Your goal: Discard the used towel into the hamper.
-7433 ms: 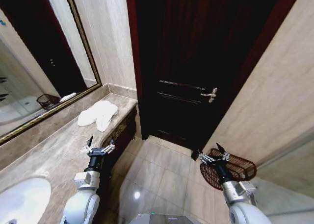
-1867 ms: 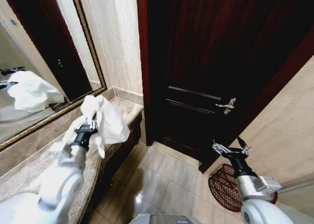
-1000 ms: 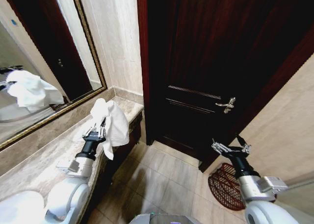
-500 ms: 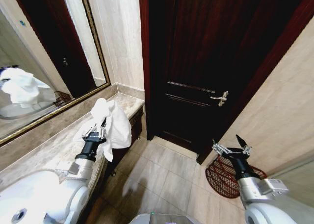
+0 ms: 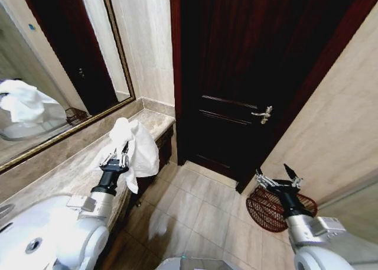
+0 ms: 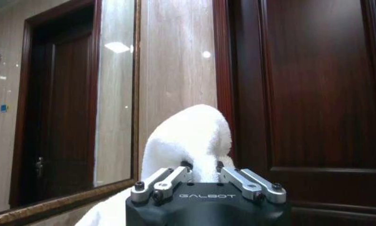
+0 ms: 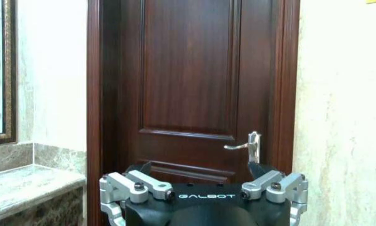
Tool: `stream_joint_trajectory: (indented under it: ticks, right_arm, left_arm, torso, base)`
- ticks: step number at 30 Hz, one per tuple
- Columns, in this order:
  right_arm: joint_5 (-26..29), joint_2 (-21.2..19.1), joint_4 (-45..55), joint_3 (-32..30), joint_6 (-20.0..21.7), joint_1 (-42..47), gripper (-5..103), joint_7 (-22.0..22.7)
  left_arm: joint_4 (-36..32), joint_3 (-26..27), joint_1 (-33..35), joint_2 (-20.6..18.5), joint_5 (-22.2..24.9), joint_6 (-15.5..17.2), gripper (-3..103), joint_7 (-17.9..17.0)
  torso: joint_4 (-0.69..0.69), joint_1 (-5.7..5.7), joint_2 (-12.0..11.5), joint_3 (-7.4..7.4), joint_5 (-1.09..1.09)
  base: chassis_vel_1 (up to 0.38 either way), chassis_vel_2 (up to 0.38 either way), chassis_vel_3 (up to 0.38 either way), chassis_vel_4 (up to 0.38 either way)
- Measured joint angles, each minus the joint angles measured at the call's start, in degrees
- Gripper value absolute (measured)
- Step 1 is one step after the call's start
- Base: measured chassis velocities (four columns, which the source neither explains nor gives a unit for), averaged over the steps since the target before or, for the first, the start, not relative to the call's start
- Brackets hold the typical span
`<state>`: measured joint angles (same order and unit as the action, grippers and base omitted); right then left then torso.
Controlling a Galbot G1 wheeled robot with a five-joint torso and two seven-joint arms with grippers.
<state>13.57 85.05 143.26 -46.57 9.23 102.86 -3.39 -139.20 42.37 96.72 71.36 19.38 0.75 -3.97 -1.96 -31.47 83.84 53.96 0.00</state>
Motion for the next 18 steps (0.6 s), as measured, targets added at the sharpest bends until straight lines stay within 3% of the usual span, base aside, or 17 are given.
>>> stream_joint_trajectory:
  ticks: [18]
  right_arm:
    - [-0.02,-0.20,-0.03,0.18,0.63,-0.61,100,0.21]
  left_arm:
    - [0.52,-1.67,-0.18,0.40,-1.82,0.17,13,-0.33]
  torso:
    - [0.01,-0.05,-0.02,0.02,0.00]
  base:
    - [-0.038,-0.027,-0.025,-0.033]
